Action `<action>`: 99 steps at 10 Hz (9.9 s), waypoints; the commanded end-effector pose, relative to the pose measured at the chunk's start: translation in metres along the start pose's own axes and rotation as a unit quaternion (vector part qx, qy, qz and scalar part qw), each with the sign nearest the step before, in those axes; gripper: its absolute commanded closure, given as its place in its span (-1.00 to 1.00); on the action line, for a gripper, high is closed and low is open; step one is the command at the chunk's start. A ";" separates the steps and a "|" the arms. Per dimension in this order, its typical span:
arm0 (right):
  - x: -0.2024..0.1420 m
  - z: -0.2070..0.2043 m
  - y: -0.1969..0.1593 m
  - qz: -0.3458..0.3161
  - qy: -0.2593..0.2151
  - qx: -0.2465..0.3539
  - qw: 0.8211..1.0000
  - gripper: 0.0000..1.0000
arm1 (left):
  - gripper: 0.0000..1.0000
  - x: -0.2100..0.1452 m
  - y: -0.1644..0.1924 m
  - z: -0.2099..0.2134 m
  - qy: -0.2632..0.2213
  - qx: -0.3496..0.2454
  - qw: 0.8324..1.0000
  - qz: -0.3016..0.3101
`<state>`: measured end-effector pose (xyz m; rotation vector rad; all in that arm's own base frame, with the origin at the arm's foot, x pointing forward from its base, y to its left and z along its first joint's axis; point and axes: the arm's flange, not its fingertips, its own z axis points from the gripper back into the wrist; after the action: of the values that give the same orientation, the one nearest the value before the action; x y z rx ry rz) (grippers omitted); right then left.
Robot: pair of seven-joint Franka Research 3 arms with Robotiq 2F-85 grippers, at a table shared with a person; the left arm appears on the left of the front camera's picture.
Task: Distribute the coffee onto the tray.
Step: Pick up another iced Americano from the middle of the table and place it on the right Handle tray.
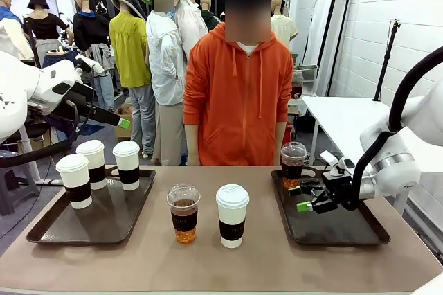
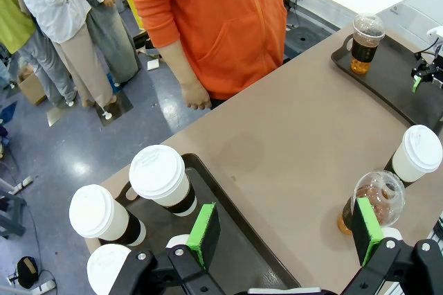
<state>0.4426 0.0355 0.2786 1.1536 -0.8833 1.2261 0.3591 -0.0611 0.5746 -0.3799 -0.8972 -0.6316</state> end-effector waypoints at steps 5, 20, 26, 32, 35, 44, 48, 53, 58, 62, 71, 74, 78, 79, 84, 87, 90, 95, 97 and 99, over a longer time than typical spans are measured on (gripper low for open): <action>-0.003 -0.008 0.018 0.007 -0.020 -0.039 0.999 -1.00 | -1.00 -0.001 0.001 0.000 0.001 -0.002 1.000 0.002; -0.002 -0.003 0.012 0.004 -0.020 -0.023 1.000 -1.00 | -1.00 -0.001 0.001 0.000 0.001 -0.002 1.000 0.002; -0.002 -0.003 0.012 0.004 -0.020 -0.023 1.000 -1.00 | -1.00 -0.001 0.001 0.000 0.001 -0.002 1.000 0.002; -0.002 -0.003 0.012 0.004 -0.020 -0.023 1.000 -1.00 | -1.00 -0.001 0.001 0.000 0.001 -0.002 1.000 0.002; 0.002 -0.015 0.015 0.000 -0.031 -0.031 0.999 -1.00 | -1.00 -0.001 0.001 0.000 0.001 -0.002 1.000 0.002; 0.016 -0.099 0.047 0.012 -0.037 -0.069 0.997 -1.00 | -1.00 -0.001 0.001 0.000 0.001 -0.002 1.000 0.002; 0.024 -0.140 0.042 0.022 -0.015 -0.070 0.997 -1.00 | -1.00 -0.001 0.001 0.000 0.001 -0.002 1.000 0.002; 0.029 -0.139 0.045 0.014 -0.013 -0.054 0.998 -1.00 | -1.00 -0.001 0.001 0.000 0.001 -0.002 1.000 0.002; 0.035 -0.160 0.035 0.021 -0.023 -0.060 0.998 -1.00 | -1.00 -0.001 0.001 0.000 0.001 -0.002 1.000 0.002; 0.038 -0.203 0.024 0.018 -0.032 -0.050 0.998 -1.00 | -1.00 -0.001 0.001 0.000 0.001 -0.002 1.000 0.002; 0.031 -0.267 0.005 0.035 -0.008 -0.006 0.999 -1.00 | -1.00 -0.001 0.001 0.000 0.001 -0.002 1.000 0.002; 0.028 -0.280 0.002 0.036 -0.003 0.008 0.999 -1.00 | -1.00 -0.001 0.001 0.000 0.001 -0.002 1.000 0.002; 0.026 -0.288 -0.002 0.035 -0.007 0.013 0.999 -1.00 | -1.00 -0.001 0.001 0.000 0.001 -0.002 1.000 0.002; 0.026 -0.291 -0.001 0.034 -0.005 0.017 0.999 -1.00 | -1.00 -0.001 0.001 0.000 0.001 -0.002 1.000 0.002; 0.029 -0.306 -0.005 0.037 -0.008 0.032 0.999 -1.00 | -1.00 -0.001 0.001 0.000 0.001 -0.002 1.000 0.002; 0.033 -0.317 -0.006 0.035 0.000 0.047 0.998 -1.00 | -1.00 -0.001 0.001 0.000 0.001 -0.002 1.000 0.002; 0.034 -0.330 -0.008 0.036 0.003 0.063 0.997 -1.00 | -1.00 -0.001 0.001 0.000 0.001 -0.002 1.000 0.002; 0.034 -0.334 -0.007 0.040 -0.008 0.070 0.997 -0.44 | -1.00 -0.001 0.001 0.000 0.001 -0.002 1.000 0.002; 0.035 -0.330 -0.006 0.025 -0.015 0.073 0.997 -0.44 | -1.00 -0.001 0.001 0.000 0.001 -0.002 1.000 0.002; 0.041 -0.325 0.000 0.010 -0.016 0.087 0.996 -0.44 | -1.00 -0.001 0.001 0.000 0.001 -0.002 1.000 0.002</action>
<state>0.4262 0.3635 0.2346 1.2617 -0.8565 1.3368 0.3591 -0.0612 0.5746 -0.3797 -0.8973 -0.6319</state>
